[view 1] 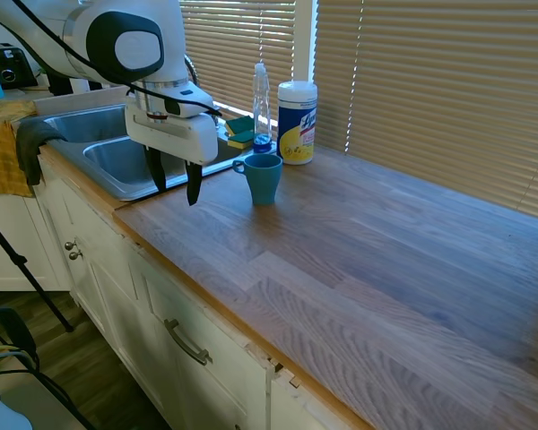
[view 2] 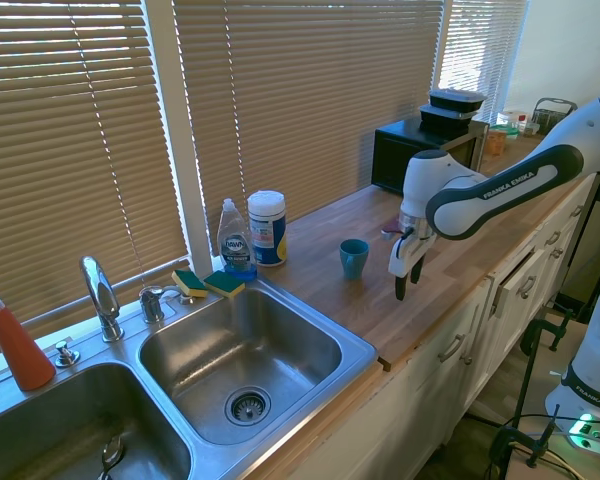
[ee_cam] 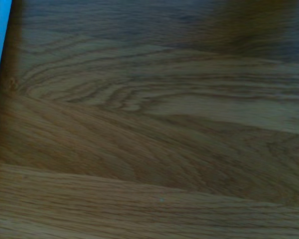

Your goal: Put the mug in the sink

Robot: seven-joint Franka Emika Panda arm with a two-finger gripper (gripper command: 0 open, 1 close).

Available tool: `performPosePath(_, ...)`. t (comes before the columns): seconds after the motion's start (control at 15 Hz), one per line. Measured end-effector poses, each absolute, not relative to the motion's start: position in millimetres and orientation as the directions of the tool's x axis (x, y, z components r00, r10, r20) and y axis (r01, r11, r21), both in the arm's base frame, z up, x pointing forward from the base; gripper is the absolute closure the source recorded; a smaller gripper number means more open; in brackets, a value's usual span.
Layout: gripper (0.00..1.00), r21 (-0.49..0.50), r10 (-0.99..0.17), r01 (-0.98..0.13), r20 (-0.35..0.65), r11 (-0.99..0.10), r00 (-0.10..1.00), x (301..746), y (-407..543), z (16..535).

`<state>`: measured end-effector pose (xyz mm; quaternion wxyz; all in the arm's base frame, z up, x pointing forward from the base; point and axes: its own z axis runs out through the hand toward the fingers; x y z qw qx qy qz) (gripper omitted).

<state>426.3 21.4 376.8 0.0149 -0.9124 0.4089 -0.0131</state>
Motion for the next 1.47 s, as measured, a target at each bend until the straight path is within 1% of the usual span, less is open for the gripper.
performPosePath(0.33, 0.00, -0.042, -0.759, -0.758, 0.021, -0.651, 0.651, 429.2, 5.0, 380.2)
performPosePath(0.53, 0.00, -0.089, -0.790, -0.785, 0.048, -0.613, 0.611, 443.3, -24.1, 402.5)
performPosePath(0.8, 0.00, -0.139, -0.818, -0.807, 0.067, -0.574, 0.571, 475.1, -48.4, 428.1)
performPosePath(1.13, 0.00, -0.183, -0.865, -0.848, 0.033, -0.497, 0.500, 528.0, -75.9, 440.7)
performPosePath(1.47, 0.00, -0.157, -0.905, -0.894, 0.001, -0.419, 0.425, 560.5, -91.6, 430.3)
